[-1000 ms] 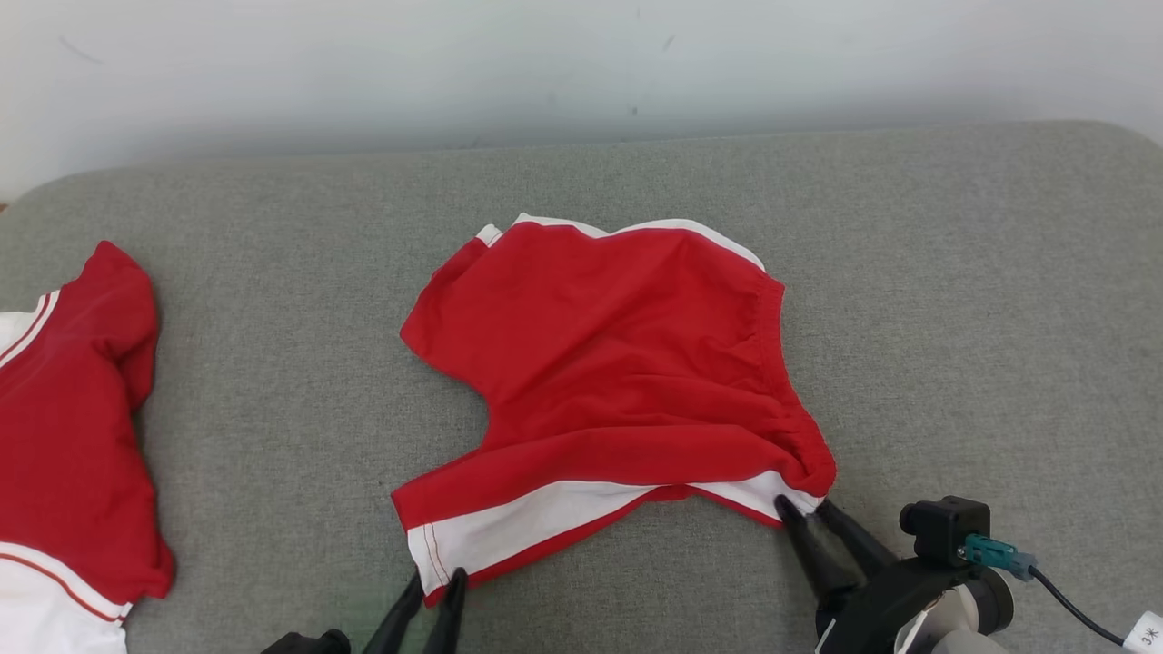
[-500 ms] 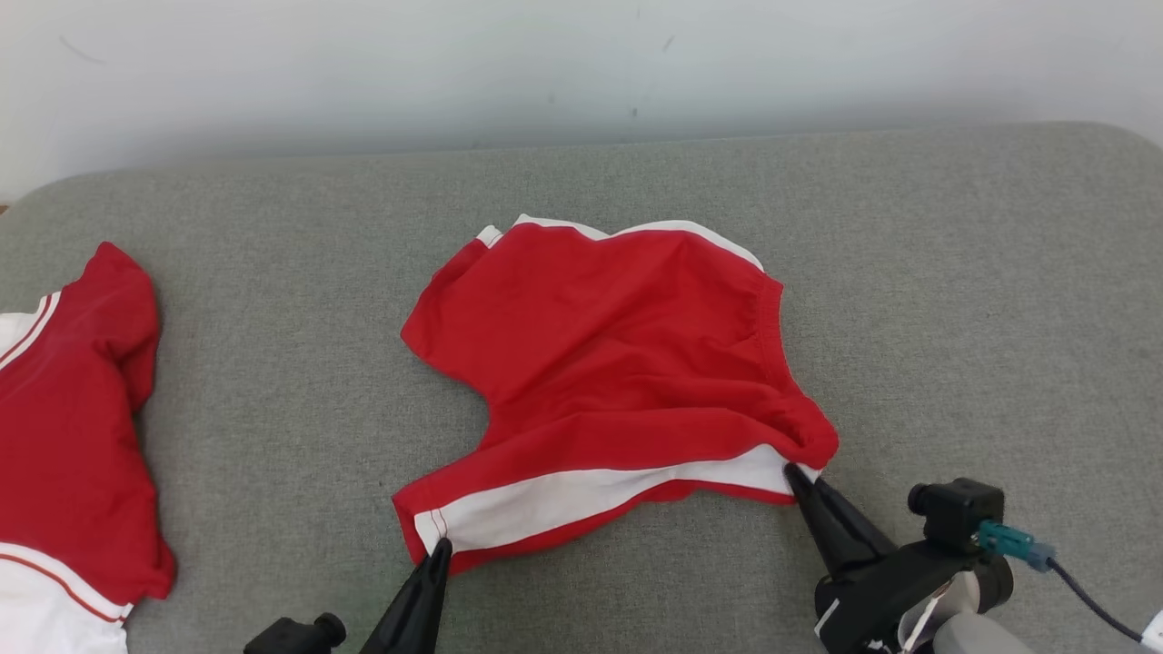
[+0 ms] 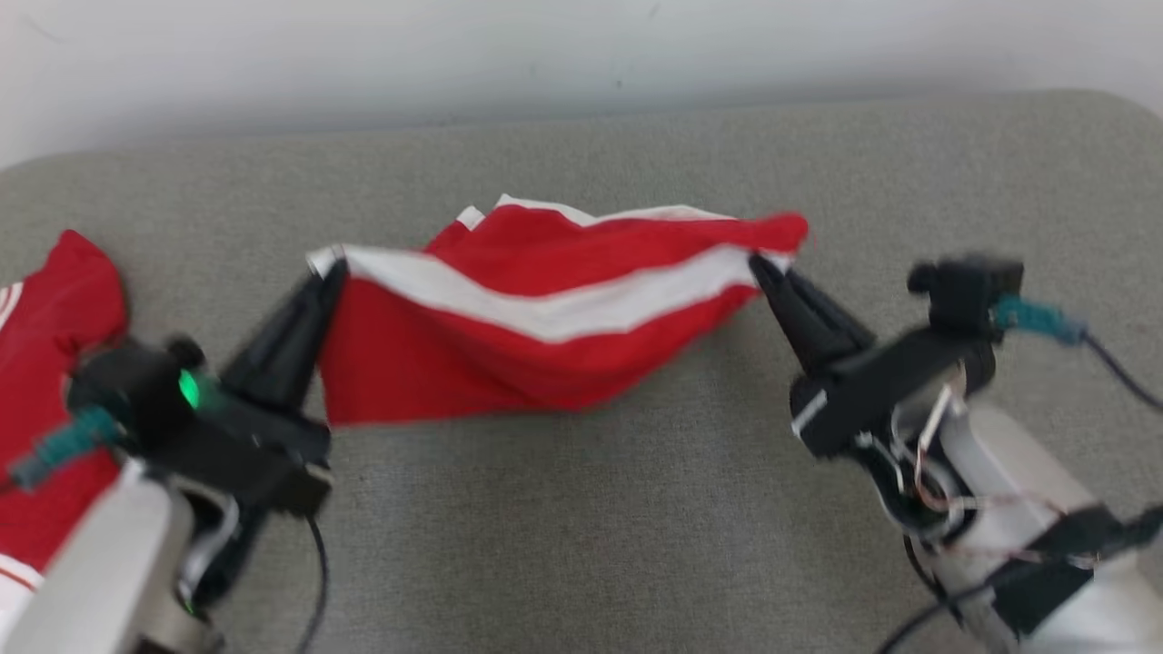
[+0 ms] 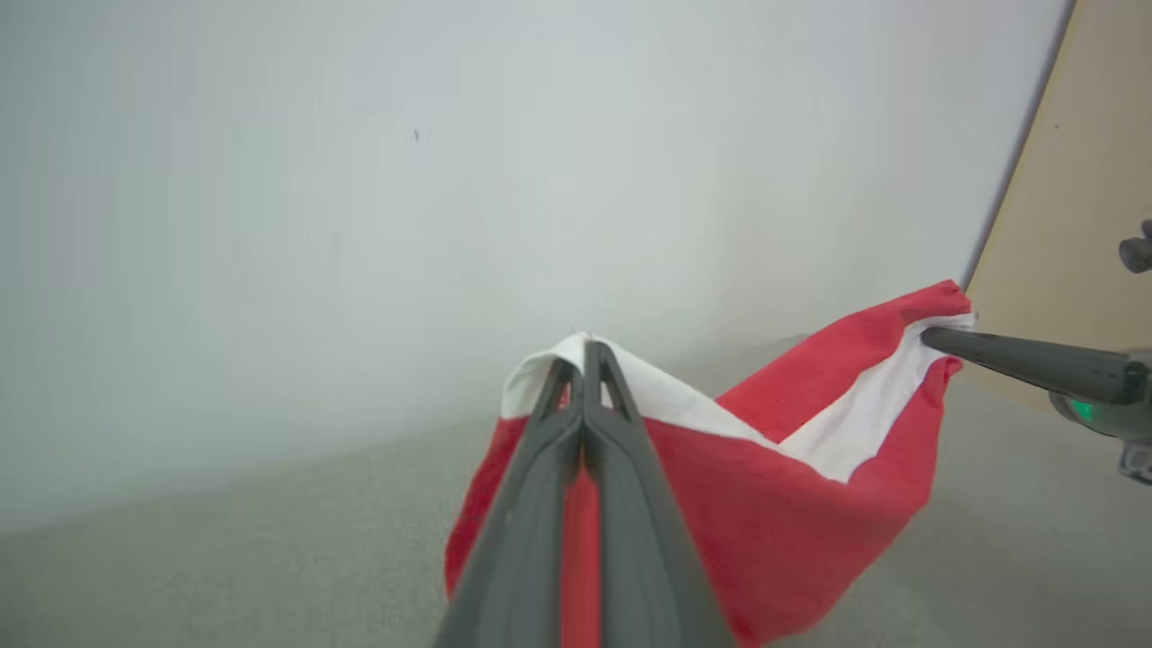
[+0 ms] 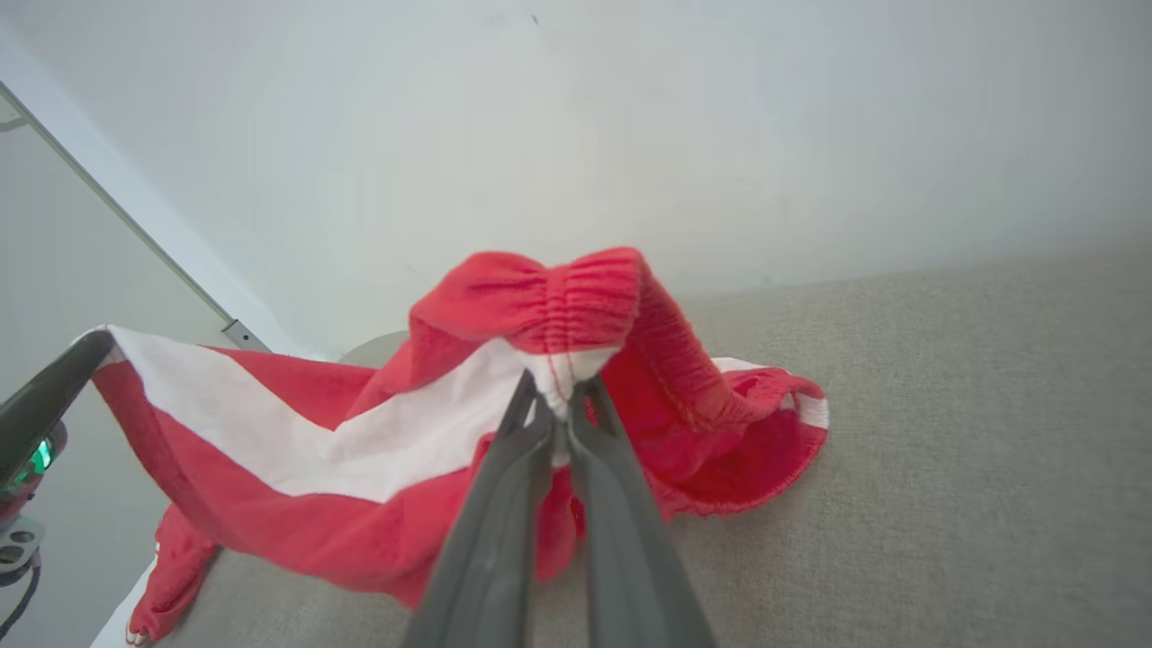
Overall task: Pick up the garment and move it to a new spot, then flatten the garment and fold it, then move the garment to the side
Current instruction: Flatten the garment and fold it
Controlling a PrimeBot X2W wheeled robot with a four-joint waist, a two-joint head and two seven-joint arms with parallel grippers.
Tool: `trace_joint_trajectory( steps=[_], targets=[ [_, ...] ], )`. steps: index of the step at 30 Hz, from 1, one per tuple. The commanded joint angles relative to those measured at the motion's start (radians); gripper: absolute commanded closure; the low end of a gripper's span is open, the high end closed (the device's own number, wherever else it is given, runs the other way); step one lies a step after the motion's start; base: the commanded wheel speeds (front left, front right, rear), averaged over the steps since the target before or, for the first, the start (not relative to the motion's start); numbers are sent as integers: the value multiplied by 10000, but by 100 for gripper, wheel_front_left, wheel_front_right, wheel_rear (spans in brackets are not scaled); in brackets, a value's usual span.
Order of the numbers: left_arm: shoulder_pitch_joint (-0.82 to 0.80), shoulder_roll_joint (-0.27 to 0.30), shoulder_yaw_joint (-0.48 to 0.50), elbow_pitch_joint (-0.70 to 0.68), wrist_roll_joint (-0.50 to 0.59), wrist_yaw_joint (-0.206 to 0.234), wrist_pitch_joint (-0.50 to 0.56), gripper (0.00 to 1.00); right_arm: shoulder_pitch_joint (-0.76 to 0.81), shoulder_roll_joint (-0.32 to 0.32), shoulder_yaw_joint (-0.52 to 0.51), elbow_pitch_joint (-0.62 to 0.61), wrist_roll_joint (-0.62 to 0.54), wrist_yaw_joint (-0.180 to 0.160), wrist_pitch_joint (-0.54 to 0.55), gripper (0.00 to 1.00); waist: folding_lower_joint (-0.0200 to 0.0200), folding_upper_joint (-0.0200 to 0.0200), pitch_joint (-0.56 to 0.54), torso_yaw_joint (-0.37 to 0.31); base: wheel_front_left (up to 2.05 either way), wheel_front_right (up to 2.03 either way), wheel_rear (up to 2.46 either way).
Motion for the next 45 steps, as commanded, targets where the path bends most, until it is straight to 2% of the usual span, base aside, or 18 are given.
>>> trace_joint_trajectory(
  steps=[1, 6, 13, 22, 29, 33, 34, 36, 42, 45],
  targets=[
    [-411, 197, -1, 97, -251, 5, 86, 100, -453, 69, 20, 116, 46, 5, 161, 100, -1, -1, 455, -232, 0, 0, 0],
    [-2552, 959, -453, 696, -871, 5, 467, 100, -2529, 702, -125, 1042, 455, 5, 702, 100, -1, -1, 1272, -380, 0, 0, 0],
    [-5960, 1469, -1166, 2194, -1928, 5, 795, 100, -6013, 1694, -367, 3107, 1032, 5, 1080, 100, -1, -1, 2398, -522, 0, 0, 0],
    [-10022, 1649, -2009, 4333, -2421, 5, 716, 100, -10152, 2578, -983, 6193, 970, 5, 658, 100, -1, -1, 3443, -541, 0, 0, 0],
    [-12067, 1396, -2406, 5805, -2208, 5, 325, 100, -12165, 3003, -887, 7997, 370, 5, -282, 100, -1, -1, 3610, -766, 0, 0, 0],
    [-12645, 990, -2346, 6470, -1987, 107, -332, 100, -12694, 3111, -749, 8503, 58, 5, -1111, 100, -1, -1, 3898, -698, 0, 0, 0],
    [-12836, 774, -2355, 6608, -1869, 120, -587, 100, -12805, 3150, -657, 8456, 102, 5, -1434, 100, -1, -1, 4120, -640, 0, 0, 0],
    [-12818, 694, -2403, 6679, -1831, 99, -758, 100, -12680, 3121, -398, 8391, 59, 5, -1583, 100, -1, -1, 4319, -598, 0, 0, 0],
    [-12212, 696, -2357, 6454, -1948, 20, -923, 100, -11985, 2900, 260, 7802, 538, 5, -1599, 100, -1, -1, 4648, -506, 0, 0, 0],
    [-11540, 854, -2187, 5831, -2113, 17, -967, 100, -11363, 2673, 751, 7232, 943, 5, -1409, 100, -1, -1, 4593, -480, 0, 0, 0]
  ],
)
